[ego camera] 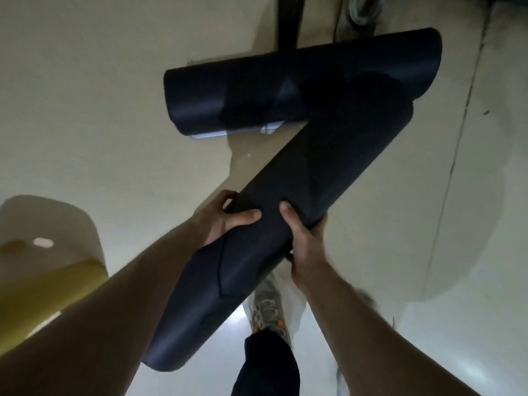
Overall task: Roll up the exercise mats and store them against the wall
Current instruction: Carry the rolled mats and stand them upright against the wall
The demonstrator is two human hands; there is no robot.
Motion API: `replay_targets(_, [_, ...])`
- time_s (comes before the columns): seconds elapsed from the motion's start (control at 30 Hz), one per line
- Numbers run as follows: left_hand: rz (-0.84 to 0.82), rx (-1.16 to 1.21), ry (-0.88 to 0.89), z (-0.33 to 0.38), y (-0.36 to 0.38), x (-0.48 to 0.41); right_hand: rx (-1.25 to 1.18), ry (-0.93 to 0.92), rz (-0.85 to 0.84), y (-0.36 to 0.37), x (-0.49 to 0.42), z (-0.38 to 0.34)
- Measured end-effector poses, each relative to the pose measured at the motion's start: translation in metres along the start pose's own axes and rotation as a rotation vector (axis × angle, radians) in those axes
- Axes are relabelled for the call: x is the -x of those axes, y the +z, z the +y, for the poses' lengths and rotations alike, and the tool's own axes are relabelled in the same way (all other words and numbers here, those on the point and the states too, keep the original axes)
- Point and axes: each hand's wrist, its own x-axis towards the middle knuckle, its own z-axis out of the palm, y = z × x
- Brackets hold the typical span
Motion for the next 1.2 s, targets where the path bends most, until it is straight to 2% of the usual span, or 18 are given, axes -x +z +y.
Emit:
replay_targets(0.07, [0.033,0.094,-0.021,-0.017,-0.004,0.053,0.163,-0.027,-0.005,0.011,0.043,0.002])
replay_targets(0.17, [0.148,0.210,-0.049,-0.054,-0.022,0.134,0.350,-0.070,-0.116,0.040,0.103,0.010])
replay_targets(0.43, [0.584,0.786,0.019,-0.187,-0.088,0.343,0.640,-0.150,-0.652,0.161,0.279,0.067])
replay_targets(0.53, [0.672,0.968,0.042,-0.250,-0.111,0.415,0.764,-0.139,-0.844,0.212,0.349,0.107])
replay_targets(0.63, [0.719,1.097,0.056,-0.311,-0.135,0.476,0.874,-0.141,-0.951,0.262,0.415,0.155])
replay_targets(0.93, [0.953,1.333,-0.001,-0.479,-0.236,0.581,1.072,-0.145,-1.065,0.411,0.552,0.314])
replay_targets(1.1, [1.053,1.395,-0.048,-0.548,-0.307,0.579,1.105,-0.147,-1.074,0.494,0.565,0.388])
replay_targets(1.2, [1.035,1.443,-0.065,-0.584,-0.355,0.560,1.128,-0.143,-1.067,0.544,0.549,0.433])
